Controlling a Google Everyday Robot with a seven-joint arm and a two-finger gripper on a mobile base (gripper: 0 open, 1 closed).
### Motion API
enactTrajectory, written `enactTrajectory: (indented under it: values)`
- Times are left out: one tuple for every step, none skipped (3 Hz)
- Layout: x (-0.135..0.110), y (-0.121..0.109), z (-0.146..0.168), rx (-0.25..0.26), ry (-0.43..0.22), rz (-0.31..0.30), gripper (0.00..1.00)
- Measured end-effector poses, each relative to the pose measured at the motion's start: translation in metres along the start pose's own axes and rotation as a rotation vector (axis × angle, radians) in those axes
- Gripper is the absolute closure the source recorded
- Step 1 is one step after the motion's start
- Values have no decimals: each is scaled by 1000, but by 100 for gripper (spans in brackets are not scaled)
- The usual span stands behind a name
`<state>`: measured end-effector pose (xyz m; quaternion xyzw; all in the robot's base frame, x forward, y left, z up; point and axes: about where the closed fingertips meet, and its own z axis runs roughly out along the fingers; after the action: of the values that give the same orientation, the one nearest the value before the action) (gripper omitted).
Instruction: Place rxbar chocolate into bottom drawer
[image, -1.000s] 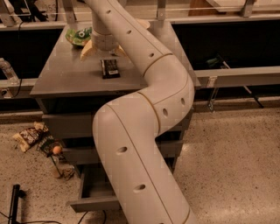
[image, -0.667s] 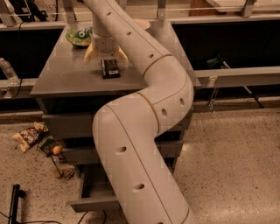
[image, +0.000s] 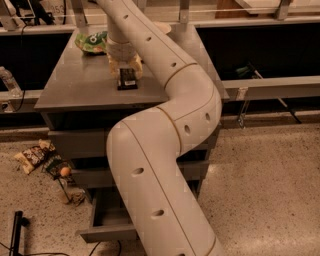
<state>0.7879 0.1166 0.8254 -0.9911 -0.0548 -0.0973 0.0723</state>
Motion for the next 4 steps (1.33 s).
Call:
enactTrajectory:
  values:
    - [0, 0, -4, 10, 1, 1, 92]
    - [-4, -5, -16, 58, 2, 0, 100]
    - [-13, -6, -31, 99, -2, 14, 100]
    - [-48, -4, -39, 150, -59, 49, 100]
